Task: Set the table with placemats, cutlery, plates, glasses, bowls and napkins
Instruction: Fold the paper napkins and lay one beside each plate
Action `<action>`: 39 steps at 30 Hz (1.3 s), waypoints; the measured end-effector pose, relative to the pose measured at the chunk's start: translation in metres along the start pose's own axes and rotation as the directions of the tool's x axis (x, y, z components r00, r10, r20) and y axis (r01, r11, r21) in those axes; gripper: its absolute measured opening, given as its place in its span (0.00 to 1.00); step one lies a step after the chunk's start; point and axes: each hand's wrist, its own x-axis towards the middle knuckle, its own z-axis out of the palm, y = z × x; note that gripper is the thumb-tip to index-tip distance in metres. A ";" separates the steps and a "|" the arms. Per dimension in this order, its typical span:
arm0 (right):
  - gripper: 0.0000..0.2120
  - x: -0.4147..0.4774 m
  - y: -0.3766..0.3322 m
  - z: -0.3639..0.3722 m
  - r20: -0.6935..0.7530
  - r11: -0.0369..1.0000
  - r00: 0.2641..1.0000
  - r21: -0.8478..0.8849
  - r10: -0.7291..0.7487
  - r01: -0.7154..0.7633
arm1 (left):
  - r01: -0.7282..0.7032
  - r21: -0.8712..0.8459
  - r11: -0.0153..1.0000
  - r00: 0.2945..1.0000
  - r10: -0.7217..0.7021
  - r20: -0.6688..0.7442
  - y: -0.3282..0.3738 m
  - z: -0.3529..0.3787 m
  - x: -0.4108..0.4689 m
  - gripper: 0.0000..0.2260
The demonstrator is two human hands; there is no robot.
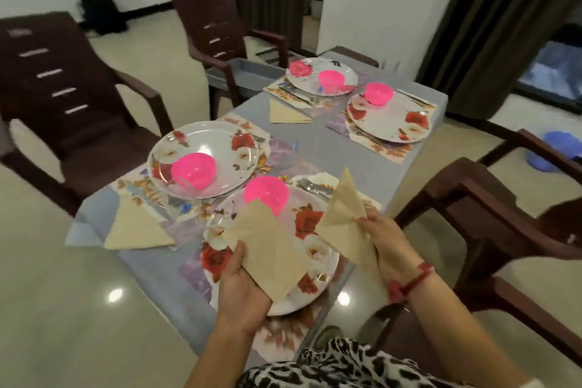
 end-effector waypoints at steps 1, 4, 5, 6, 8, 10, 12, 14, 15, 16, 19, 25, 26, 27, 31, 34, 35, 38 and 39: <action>0.10 0.013 -0.004 0.004 0.028 0.999 0.999 -0.041 -0.024 0.025 | -0.037 0.015 0.999 0.999 0.037 0.002 0.001 0.001 0.002 0.32; 0.09 0.057 -0.016 -0.005 0.040 0.988 0.996 -0.130 -0.084 0.089 | -0.151 0.088 0.985 0.988 0.152 -0.012 0.009 0.000 0.021 0.16; 0.08 0.076 -0.019 -0.013 0.025 0.978 0.994 -0.173 -0.111 0.114 | -0.223 0.186 0.957 0.968 0.240 -0.071 0.010 0.003 0.024 0.21; 0.08 0.098 -0.024 -0.021 0.022 0.962 0.991 -0.237 -0.132 0.134 | -0.395 0.274 0.877 0.895 0.435 -0.100 0.010 0.000 0.029 0.25; 0.10 0.144 -0.035 -0.037 0.023 0.895 0.978 -0.399 -0.208 0.199 | -0.401 0.136 0.906 0.912 0.381 0.154 0.014 -0.020 0.050 0.28; 0.12 0.188 -0.053 -0.045 0.065 0.714 0.930 -0.622 -0.362 0.321 | -0.455 0.152 0.878 0.867 0.396 0.303 0.010 -0.022 0.067 0.28; 0.14 0.240 -0.074 -0.049 0.208 0.408 0.826 -0.790 -0.524 0.458 | -0.493 0.137 0.859 0.844 0.434 0.316 0.005 -0.007 0.084 0.25; 0.15 0.291 -0.083 -0.045 0.421 0.039 0.728 -0.852 -0.541 0.521 | -0.521 0.146 0.841 0.844 0.482 0.233 -0.006 0.006 0.102 0.22; 0.15 0.309 -0.081 -0.041 0.499 -0.100 0.713 -0.846 -0.492 0.524 | -0.523 0.140 0.841 0.847 0.496 0.190 -0.011 0.011 0.106 0.21; 0.15 0.323 -0.077 -0.036 0.565 -0.185 0.715 -0.820 -0.411 0.542 | -0.525 0.134 0.841 0.848 0.504 0.163 -0.018 0.018 0.114 0.21; 0.16 0.336 -0.052 -0.023 0.692 -0.300 0.703 -0.714 -0.164 0.633 | -0.573 0.145 0.807 0.820 0.565 0.092 -0.033 0.042 0.129 0.22; 0.21 0.352 -0.034 -0.026 0.755 -0.173 0.621 -0.654 -0.207 0.737 | -0.576 0.083 0.813 0.817 0.576 0.028 -0.054 0.066 0.141 0.24; 0.24 0.359 -0.032 -0.027 0.780 -0.176 0.594 -0.624 -0.198 0.761 | -0.593 0.096 0.799 0.804 0.593 0.033 -0.058 0.068 0.142 0.24; 0.29 0.365 -0.030 -0.029 0.804 -0.192 0.574 -0.594 -0.154 0.781 | -0.624 0.114 0.773 0.781 0.623 0.047 -0.060 0.069 0.145 0.24; 0.46 0.390 -0.017 -0.035 0.873 -0.233 0.485 -0.464 0.041 0.855 | -0.661 0.127 0.739 0.750 0.654 0.097 -0.066 0.077 0.149 0.24; 0.46 0.392 -0.015 -0.037 0.872 -0.151 0.489 -0.484 0.000 0.862 | -0.616 0.101 0.782 0.788 0.610 0.082 -0.074 0.087 0.151 0.24; 0.44 0.388 -0.016 -0.037 0.865 -0.085 0.497 -0.501 -0.066 0.861 | -0.600 0.086 0.795 0.800 0.596 0.074 -0.076 0.090 0.151 0.24; 0.34 0.355 -0.038 -0.041 0.735 0.287 0.534 -0.451 -0.418 0.845 | -0.569 0.077 0.819 0.822 0.568 0.033 -0.079 0.101 0.155 0.28; 0.29 0.338 -0.050 -0.043 0.673 0.434 0.562 -0.374 -0.481 0.820 | -0.552 0.072 0.831 0.833 0.554 -0.002 -0.079 0.105 0.157 0.29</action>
